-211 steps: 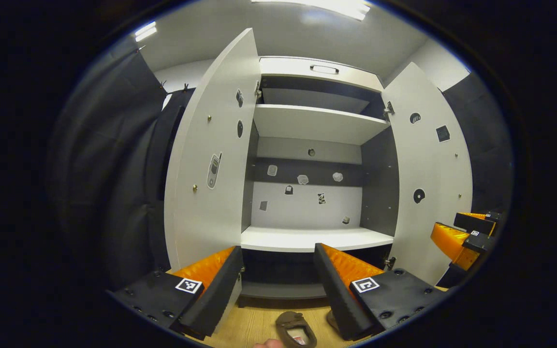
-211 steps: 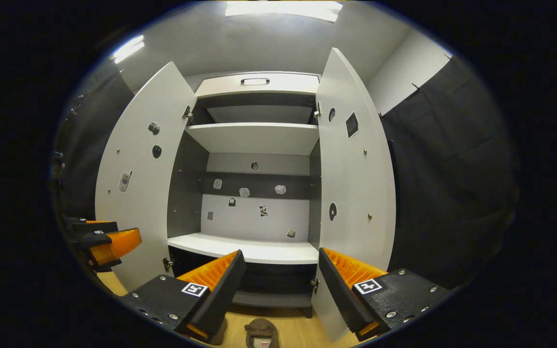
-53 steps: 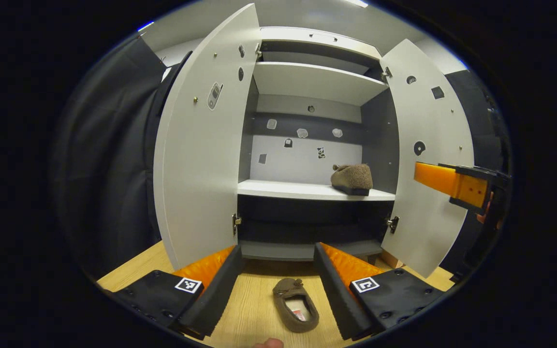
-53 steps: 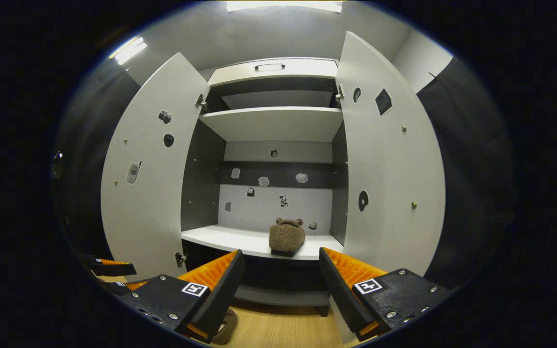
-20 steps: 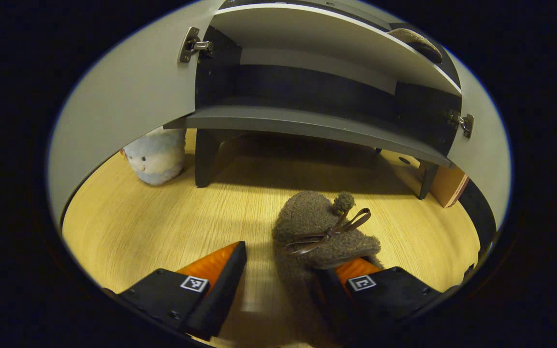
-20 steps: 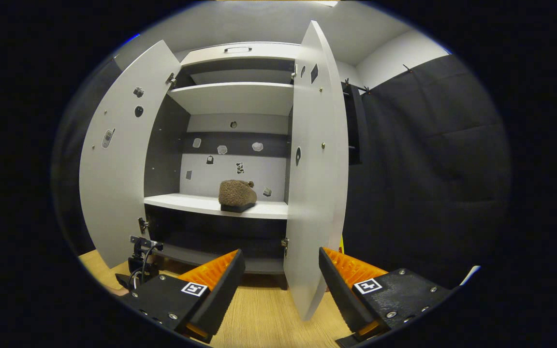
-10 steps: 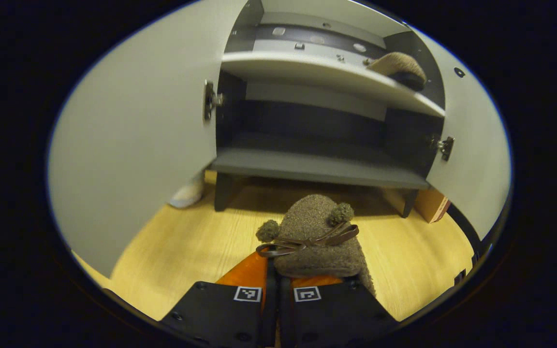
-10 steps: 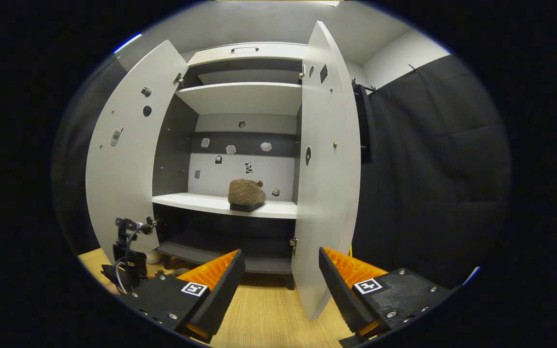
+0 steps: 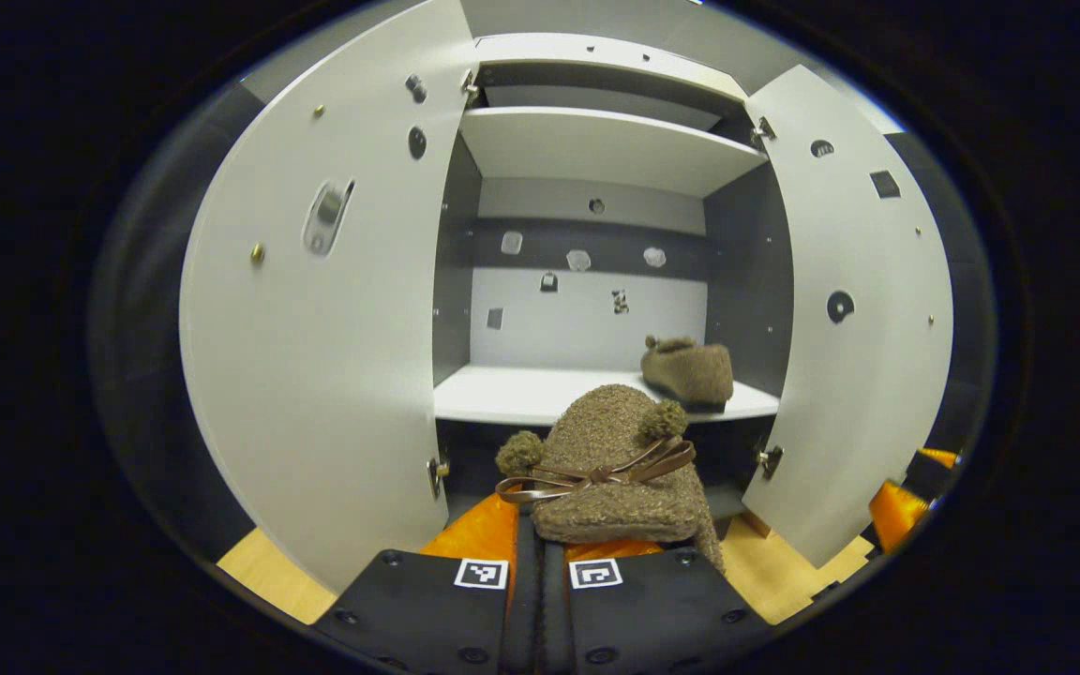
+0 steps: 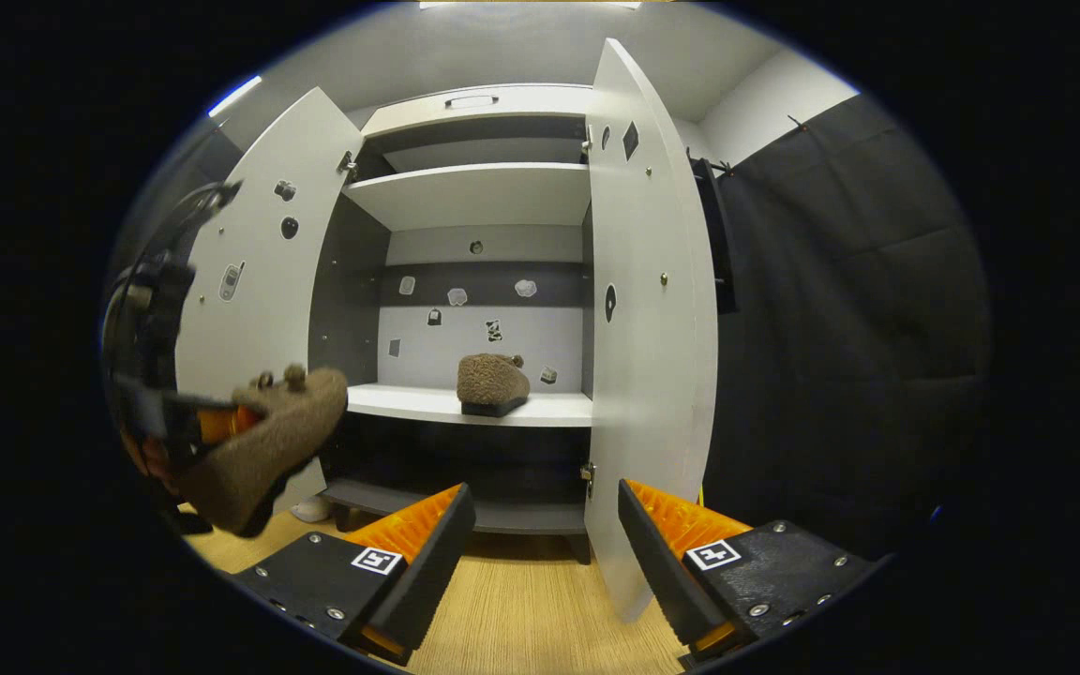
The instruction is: Grab one shoe with the right hand and put it into the shoe cabinet, grab the other shoe with the left hand and put it into the shoe cabinet; then close the right door with the right hand and the left door with the left hand.
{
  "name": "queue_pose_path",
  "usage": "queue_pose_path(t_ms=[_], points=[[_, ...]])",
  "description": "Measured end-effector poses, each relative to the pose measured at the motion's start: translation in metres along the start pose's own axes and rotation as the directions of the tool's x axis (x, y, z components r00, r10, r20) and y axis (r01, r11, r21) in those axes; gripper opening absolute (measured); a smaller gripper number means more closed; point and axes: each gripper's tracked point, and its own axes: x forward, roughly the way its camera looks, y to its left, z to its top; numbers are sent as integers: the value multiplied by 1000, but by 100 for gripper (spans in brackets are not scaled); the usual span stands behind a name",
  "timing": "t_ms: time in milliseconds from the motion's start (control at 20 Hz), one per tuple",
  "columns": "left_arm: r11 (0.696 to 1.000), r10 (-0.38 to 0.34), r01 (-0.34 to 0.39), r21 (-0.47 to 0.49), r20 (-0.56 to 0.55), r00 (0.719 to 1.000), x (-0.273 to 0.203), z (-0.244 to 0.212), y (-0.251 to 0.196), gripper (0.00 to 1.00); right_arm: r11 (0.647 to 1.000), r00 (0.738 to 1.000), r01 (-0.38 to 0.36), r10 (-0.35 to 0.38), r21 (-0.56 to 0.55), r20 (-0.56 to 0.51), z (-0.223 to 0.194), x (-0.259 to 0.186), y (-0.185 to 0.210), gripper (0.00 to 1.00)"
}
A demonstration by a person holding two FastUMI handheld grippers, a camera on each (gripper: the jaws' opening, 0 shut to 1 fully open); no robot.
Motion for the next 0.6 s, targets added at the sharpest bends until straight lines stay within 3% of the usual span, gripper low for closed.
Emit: queue_pose_path(t_ms=[200, 300, 400, 550, 600], points=[[998, -39, 41, -43, 42, 998, 59, 63, -11, 10, 999, 999, 31, -31, -6, 19, 7, -7, -12, 94], [999, -31, 32, -15, 41, 999, 99, 78, -14, 10, 999, 999, 48, -48, -3, 26, 10, -9, -18, 94], [1000, -23, 23, 9, 6, 1000, 142, 77, -19, 10, 998, 998, 61, -61, -5, 28, 13, -12, -24, 94], [994, -51, 40, -98, -104, 993, 194, 61, -29, 10, 996, 996, 83, -83, -19, 14, 11, -15, -31, 94], [994, -57, 45, -95, -130, 990, 213, 59, -29, 10, 996, 996, 86, -86, -15, 6, 11, -17, -32, 94]])
